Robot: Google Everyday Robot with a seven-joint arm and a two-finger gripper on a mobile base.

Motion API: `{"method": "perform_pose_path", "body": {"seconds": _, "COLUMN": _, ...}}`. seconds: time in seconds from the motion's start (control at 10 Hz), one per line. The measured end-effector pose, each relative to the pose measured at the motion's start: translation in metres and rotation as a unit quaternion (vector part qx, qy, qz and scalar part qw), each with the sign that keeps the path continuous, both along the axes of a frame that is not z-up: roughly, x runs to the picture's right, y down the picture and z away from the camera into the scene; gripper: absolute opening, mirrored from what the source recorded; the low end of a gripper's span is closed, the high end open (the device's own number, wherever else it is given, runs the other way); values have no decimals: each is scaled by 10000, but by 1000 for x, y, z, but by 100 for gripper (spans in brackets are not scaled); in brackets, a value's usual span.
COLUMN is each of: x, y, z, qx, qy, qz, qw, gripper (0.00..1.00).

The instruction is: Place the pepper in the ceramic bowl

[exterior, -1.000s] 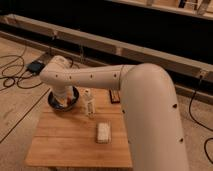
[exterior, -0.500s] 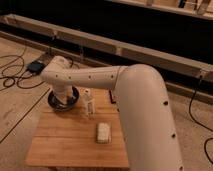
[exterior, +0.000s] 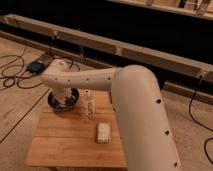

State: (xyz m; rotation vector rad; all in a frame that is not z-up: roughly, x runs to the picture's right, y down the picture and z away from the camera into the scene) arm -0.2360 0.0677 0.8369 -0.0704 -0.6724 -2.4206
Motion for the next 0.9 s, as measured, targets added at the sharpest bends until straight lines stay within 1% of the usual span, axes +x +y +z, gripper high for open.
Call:
{"method": "perform_pose_path", "body": {"seconds": 0.1, "x": -2, "y": 1, "z": 3, "qx": 33, "qy": -15, "qz": 26, "qw": 10000, "gripper": 79}}
{"method": "perform_pose_path", "body": {"seconds": 0.2, "x": -3, "y": 1, "z": 5, "qx": 49, "qy": -20, "qz": 36, "qw": 10000, "gripper": 80}}
{"method": "perform_pose_path", "body": {"seconds": 0.9, "x": -4, "y": 2, "z": 7, "qx": 57, "qy": -24, "qz": 39, "qw": 10000, "gripper": 80}}
